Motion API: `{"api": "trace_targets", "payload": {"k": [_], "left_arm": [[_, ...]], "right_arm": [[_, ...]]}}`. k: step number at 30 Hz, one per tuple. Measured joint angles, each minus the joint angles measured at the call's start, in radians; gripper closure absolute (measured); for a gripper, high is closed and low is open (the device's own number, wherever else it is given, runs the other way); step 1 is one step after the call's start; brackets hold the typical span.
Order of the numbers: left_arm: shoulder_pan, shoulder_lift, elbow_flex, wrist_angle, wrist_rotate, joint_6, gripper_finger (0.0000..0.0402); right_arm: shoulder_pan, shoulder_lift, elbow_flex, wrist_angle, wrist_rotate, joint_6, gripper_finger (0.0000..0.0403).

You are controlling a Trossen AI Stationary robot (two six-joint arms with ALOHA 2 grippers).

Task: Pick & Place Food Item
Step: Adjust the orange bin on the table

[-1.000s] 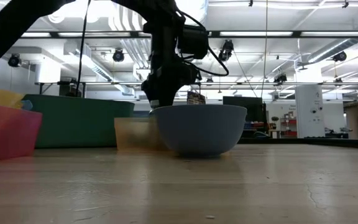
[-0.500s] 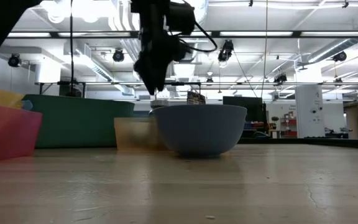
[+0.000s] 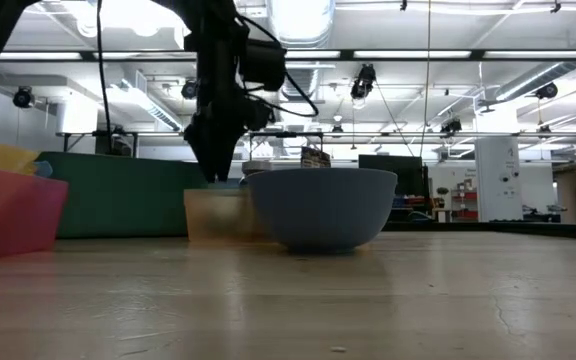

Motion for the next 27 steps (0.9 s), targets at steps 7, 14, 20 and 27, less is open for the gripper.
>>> {"api": "trace_targets", "payload": {"k": [7,14,20,27], "left_arm": [[0.006,0.0,-0.069,0.112,-0.013,-0.017,0.0113],[0.009,-0.001,-0.12,0.207,-0.024,-0.013,0.0113],[0.01,-0.002,-0.142,0.222,-0.056,-0.005,0.0113],[0.023,0.001,-0.139,0.191,-0.056,-0.007,0.0113]], "right_arm": [[0.0,0.0,0.0,0.002,-0.001,0.008,0.0027],[0.0,0.0,0.0,0.002,-0.001,0.026,0.0027],[0.0,0.0,0.0,0.008,-0.002,0.026,0.0027],[0.0,0.0,0.0,0.014,-0.001,0.026,0.0027]]}}
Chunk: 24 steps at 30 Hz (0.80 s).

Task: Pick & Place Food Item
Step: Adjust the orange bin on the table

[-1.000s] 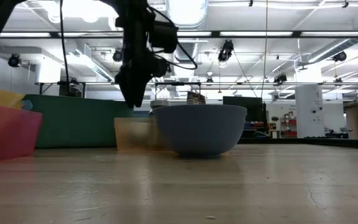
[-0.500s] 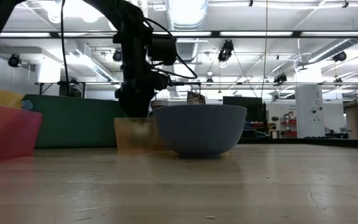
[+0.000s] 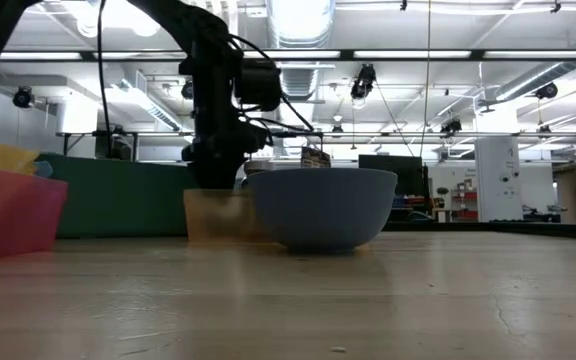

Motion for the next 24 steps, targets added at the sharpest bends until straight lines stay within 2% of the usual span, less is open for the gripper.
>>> {"api": "trace_targets", "payload": {"k": [14,21,24], "left_arm": [[0.015,-0.015,0.04,-0.126,-0.001,0.031,0.0113],[0.017,-0.054,0.04,-0.127,-0.002,0.029,0.0113],[0.014,-0.059,0.04,-0.129,0.03,0.046,0.0113]], "right_arm": [[0.0,0.0,0.0,0.0,0.0,0.0,0.0027],[0.0,0.002,0.0,0.0,0.0,-0.008,0.0027],[0.0,0.002,0.0,0.001,0.0,-0.008,0.0027]]}}
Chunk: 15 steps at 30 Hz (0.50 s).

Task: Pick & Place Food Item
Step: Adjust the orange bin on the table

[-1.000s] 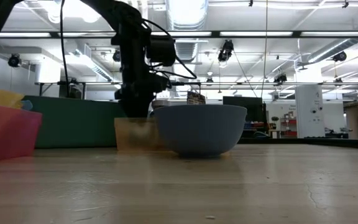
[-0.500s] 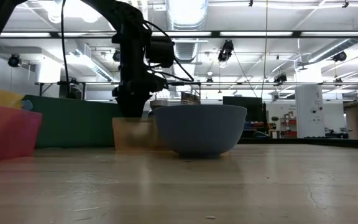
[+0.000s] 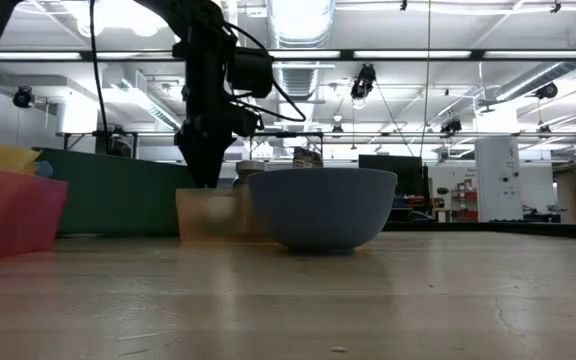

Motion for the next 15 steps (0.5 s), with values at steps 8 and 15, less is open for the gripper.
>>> {"api": "trace_targets", "payload": {"k": [8,15], "left_arm": [[-0.005,0.0,0.0,-0.008,0.043,0.028,0.0113],[-0.037,0.0,0.0,0.04,0.093,0.026,0.0113]], "right_arm": [[0.0,0.0,0.0,0.0,0.0,0.002,0.0027],[0.0,0.0,0.0,0.0,0.0,0.005,0.0027]]}}
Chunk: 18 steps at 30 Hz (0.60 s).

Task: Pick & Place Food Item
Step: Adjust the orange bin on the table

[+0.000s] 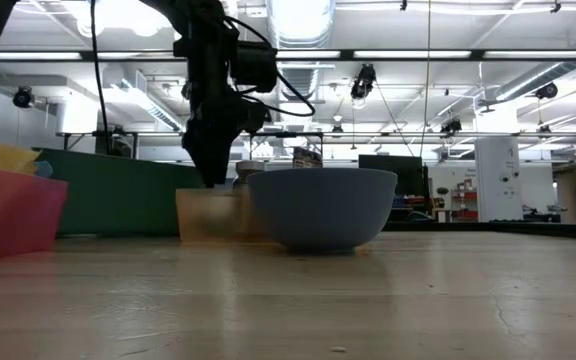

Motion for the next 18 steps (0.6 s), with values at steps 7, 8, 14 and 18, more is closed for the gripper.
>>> {"api": "trace_targets", "payload": {"k": [7,8,14,18], "left_arm": [[-0.008,-0.05,0.001,-0.162,0.005,-0.003,0.0113],[-0.008,-0.058,0.001,-0.193,0.01,-0.025,0.0113],[-0.032,-0.09,-0.008,-0.24,0.027,-0.09,0.0113],[-0.044,-0.067,-0.009,-0.238,0.026,-0.055,0.0113]], "right_arm": [[0.0,0.0,0.0,0.0,0.0,0.003,0.0027],[0.0,0.0,0.0,0.0,0.0,0.003,0.0027],[0.0,0.0,0.0,0.003,0.0,0.003,0.0027],[0.0,0.0,0.0,0.009,0.0,0.003,0.0027]]}}
